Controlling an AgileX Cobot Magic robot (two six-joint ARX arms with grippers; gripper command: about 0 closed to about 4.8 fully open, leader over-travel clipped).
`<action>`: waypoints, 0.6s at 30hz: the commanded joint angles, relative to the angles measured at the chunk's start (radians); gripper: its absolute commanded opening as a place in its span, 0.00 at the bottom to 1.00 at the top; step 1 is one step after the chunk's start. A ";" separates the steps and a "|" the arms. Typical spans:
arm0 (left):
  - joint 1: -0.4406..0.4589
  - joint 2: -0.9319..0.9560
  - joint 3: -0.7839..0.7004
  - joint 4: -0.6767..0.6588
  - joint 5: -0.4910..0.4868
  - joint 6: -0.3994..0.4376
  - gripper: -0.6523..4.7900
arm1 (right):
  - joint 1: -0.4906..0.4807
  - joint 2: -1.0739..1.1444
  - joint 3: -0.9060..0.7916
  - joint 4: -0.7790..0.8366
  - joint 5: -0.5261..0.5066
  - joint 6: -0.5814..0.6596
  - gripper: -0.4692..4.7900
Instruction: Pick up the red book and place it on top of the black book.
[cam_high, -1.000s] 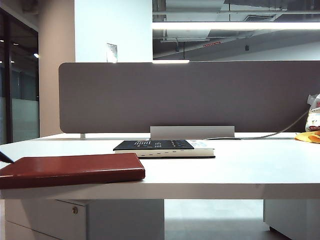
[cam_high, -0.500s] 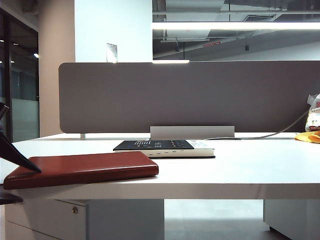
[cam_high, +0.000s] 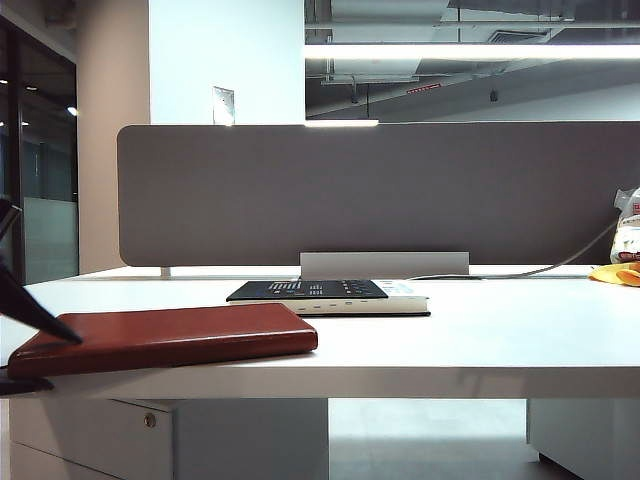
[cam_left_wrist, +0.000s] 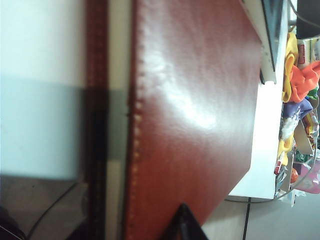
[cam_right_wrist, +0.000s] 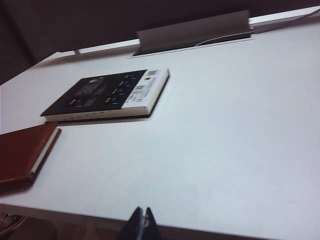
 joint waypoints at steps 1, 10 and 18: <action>-0.002 -0.002 0.002 0.016 0.013 0.010 0.33 | 0.001 0.000 -0.003 0.012 -0.010 0.003 0.08; -0.009 -0.002 0.002 0.025 0.078 0.027 0.11 | 0.001 0.000 -0.003 0.012 -0.009 0.003 0.08; -0.011 -0.002 0.002 0.155 0.191 -0.025 0.11 | 0.001 0.000 -0.003 0.012 -0.021 0.003 0.08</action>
